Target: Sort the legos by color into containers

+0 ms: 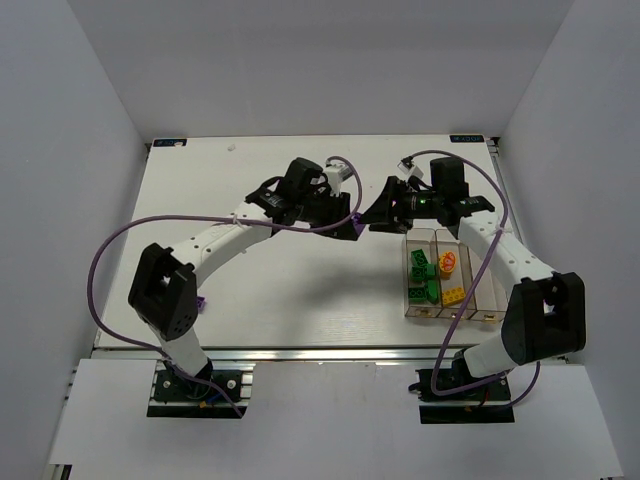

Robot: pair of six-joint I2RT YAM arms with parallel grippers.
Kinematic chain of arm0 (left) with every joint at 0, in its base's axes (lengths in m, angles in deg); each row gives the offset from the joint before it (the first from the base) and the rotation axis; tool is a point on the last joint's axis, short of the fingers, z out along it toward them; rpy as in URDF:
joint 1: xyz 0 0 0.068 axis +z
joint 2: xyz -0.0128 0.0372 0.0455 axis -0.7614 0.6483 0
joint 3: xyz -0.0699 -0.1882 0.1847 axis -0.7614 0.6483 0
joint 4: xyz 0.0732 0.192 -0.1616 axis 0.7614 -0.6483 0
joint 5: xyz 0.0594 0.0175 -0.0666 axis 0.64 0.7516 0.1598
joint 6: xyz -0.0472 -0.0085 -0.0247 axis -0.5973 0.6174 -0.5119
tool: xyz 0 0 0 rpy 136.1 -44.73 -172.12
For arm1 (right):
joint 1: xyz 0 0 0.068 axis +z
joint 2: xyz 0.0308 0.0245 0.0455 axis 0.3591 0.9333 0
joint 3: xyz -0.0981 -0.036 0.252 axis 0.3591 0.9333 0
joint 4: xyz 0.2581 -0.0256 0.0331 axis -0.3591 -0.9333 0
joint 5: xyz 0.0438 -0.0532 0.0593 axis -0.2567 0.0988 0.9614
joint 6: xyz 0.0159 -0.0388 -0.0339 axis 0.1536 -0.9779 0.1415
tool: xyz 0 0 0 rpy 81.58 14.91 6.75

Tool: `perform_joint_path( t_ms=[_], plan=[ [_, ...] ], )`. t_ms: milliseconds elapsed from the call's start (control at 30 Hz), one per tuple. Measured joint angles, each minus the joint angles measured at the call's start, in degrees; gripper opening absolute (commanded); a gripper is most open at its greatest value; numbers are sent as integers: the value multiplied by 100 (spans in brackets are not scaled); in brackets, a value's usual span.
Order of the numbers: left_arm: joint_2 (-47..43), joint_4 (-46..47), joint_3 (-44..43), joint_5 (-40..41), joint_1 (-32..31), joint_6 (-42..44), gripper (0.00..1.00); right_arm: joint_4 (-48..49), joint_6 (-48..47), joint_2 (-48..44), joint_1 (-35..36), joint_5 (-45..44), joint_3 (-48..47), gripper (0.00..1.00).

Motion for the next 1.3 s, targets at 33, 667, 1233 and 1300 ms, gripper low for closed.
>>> perform_joint_path(
  t_ms=[33, 667, 1233, 1300],
  plan=[
    [46, -50, -74, 55, -50, 33, 22, 22, 37, 0, 7, 4, 15, 66],
    [433, -435, -501, 439, -326, 214, 22, 94, 144, 61, -4, -326, 177, 49],
    [433, -391, -501, 450, -385, 153, 64, 133, 142, 188, -17, -361, 177, 0],
    [424, -369, -501, 446, -387, 111, 72, 131, 114, 188, -37, -365, 177, 0]
  ],
)
